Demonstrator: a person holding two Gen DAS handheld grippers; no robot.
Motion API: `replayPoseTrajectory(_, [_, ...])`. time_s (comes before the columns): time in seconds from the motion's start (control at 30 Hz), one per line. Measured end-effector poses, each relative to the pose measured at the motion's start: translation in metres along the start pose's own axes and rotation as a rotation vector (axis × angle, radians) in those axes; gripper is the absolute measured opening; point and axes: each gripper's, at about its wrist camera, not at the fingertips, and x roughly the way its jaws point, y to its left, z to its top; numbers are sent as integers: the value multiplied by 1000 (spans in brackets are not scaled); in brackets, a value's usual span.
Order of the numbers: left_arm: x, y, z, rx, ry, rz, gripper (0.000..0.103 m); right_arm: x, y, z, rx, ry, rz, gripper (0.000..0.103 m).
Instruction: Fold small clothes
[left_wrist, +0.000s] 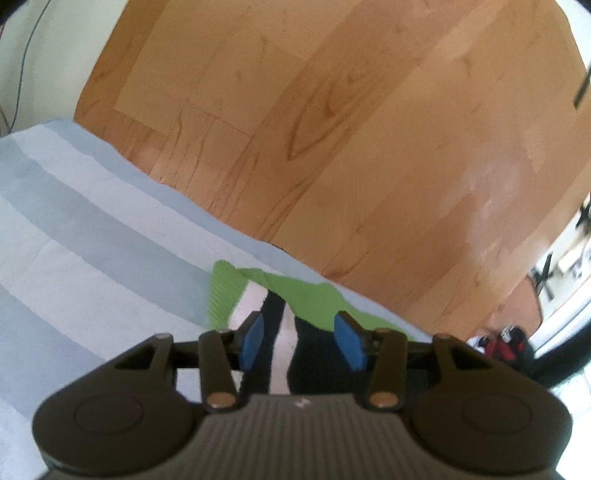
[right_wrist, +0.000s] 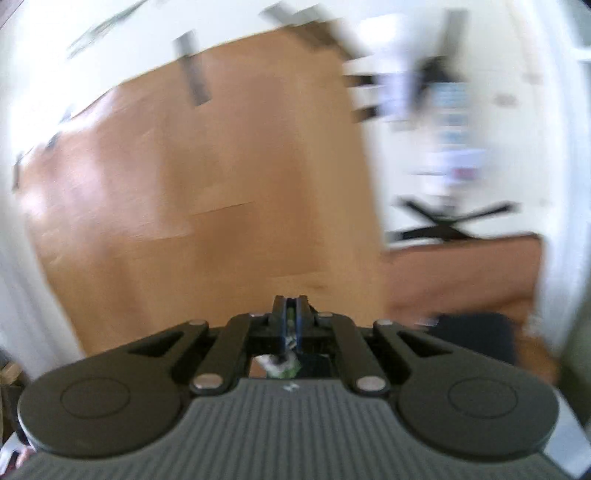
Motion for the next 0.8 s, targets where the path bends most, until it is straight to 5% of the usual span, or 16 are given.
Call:
replayPoseTrajectory(0.27, [-5,24,10,-73,-13,-12,46,128,144,-48,-167,277,376,11])
replayPoseTrajectory(0.33, [-6,29,12,-83,-11,-10,47,138,152,-54,-216,282,392,20])
replayPoseTrajectory(0.43, [-5,29,13,-79,-10,-17,50,136,114,-50,-182,217,359,24])
replayPoseTrajectory(0.57, [1,20,7,-48,22,-42,53,134,19,-62,-68,231,180,26])
replayPoseTrajectory(0.7, [7,2,-3,32,49,-55,59,132,-70,-102,23,266,0,57])
replayPoseTrajectory(0.8, [15,-9,-12,97,93,-53,56,144,-111,-132,155,330,-12,58])
